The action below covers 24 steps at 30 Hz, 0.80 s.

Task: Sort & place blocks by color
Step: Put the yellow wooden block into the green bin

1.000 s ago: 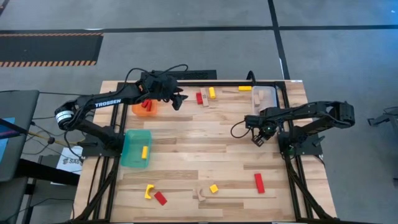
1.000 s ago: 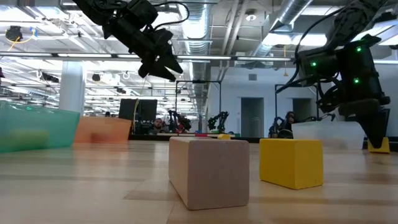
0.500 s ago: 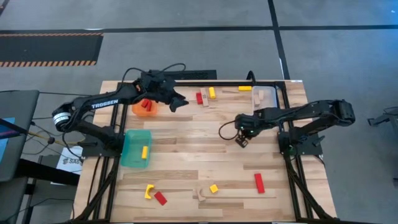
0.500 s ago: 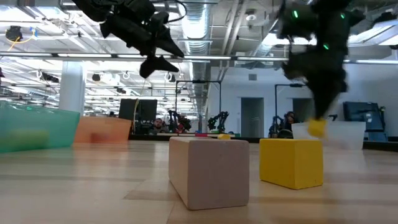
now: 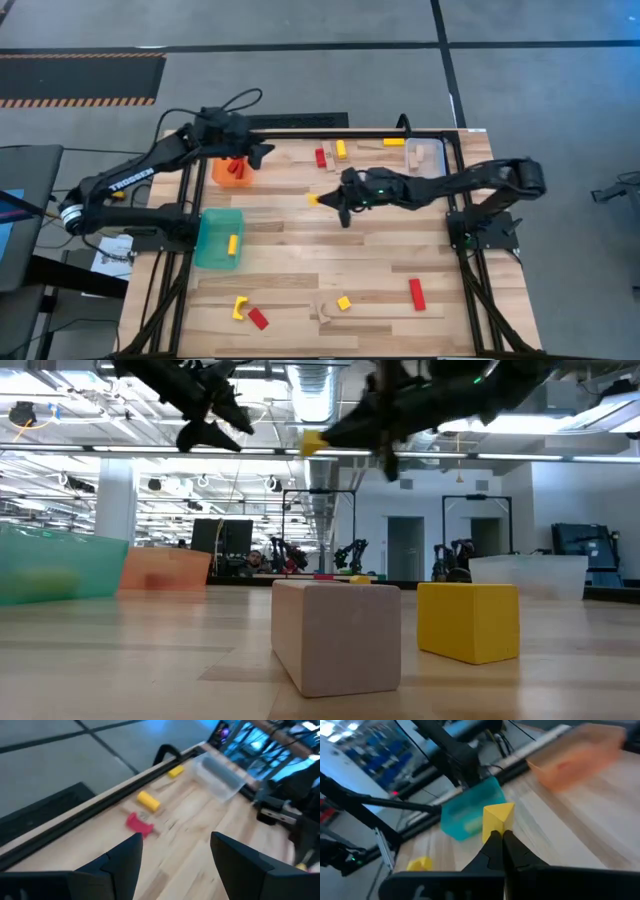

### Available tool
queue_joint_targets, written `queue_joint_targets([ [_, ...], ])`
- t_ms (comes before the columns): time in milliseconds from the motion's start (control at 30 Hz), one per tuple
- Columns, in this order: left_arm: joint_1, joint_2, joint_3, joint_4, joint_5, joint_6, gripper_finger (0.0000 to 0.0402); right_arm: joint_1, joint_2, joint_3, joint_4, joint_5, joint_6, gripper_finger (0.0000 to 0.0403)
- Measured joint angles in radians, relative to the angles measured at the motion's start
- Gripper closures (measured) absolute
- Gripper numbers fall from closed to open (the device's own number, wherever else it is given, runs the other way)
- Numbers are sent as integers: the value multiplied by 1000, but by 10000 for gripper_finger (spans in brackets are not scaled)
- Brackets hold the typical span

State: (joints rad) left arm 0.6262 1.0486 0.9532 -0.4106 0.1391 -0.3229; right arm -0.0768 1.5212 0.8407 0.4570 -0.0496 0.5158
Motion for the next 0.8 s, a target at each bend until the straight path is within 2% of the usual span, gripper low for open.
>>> queue_joint_targets([
  [133,1,-24,0,-115,-57,1,180,-12,176,103,136,-64,-30,402],
  [300,7,-25,0,-215,-76,33,180,-10,418,357,159,-156,-112,402],
  [400,15,-24,0,-257,-73,86,180,-24,549,511,168,-273,-116,402],
  [533,37,-24,0,-273,-77,151,180,-54,704,708,181,-385,-98,402],
  [800,87,-24,0,-273,-76,231,180,-59,1013,1118,170,-504,-24,402],
])
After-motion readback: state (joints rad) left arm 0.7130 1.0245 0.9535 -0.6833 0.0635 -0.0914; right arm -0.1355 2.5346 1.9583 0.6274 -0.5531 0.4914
